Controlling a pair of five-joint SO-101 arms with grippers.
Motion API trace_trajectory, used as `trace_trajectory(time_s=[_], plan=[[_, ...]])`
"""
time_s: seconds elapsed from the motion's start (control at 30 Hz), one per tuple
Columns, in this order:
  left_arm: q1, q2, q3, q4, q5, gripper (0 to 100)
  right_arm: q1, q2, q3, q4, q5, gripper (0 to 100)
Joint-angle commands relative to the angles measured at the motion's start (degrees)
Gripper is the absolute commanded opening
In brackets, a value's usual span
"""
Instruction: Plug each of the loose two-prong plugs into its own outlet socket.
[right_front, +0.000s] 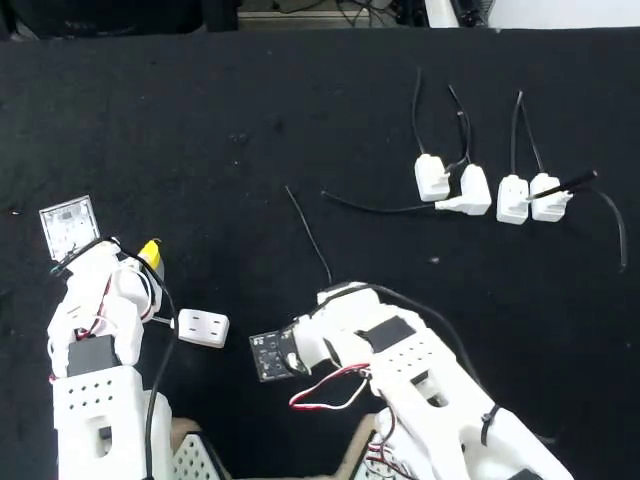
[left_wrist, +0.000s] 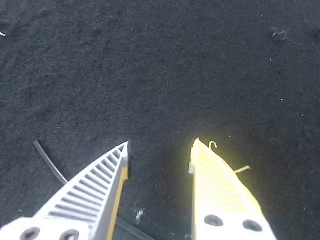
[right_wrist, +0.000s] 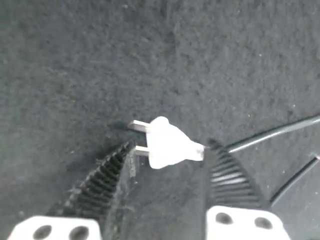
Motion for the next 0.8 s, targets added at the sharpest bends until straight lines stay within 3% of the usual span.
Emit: trace_trajectory(time_s=[0.0, 0.13, 0.2, 0.33, 0.47, 0.57, 0.77], plan=[[-0.2, -0.6, -0.5, -1.0, 0.5, 20, -0.9, -1.6, -0.6, -1.3, 0.5, 9.2], [-0.2, -0.6, -0.5, -0.9, 0.5, 20, -0.6, -1.8, -0.7, -1.4, 0.4, 1.1], [-0.3, -0.6, -0.5, -0.9, 0.5, 20, -0.4, -2.1, -1.0, -1.4, -1.7, 1.6], [-0.4, -0.6, -0.5, -0.9, 0.5, 20, -0.4, -2.2, -5.1, -1.1, -11.9, 1.1], [-0.4, -0.6, -0.5, -0.9, 0.5, 20, -0.4, -2.2, -10.5, 0.4, -26.7, 1.1], [-0.5, -0.6, -0.5, -0.9, 0.5, 20, -0.6, -2.2, -14.7, 10.5, -33.2, 1.1], [-0.5, -0.6, -0.5, -0.9, 0.5, 20, -0.3, -2.2, -28.5, 40.3, -33.6, 1.1]])
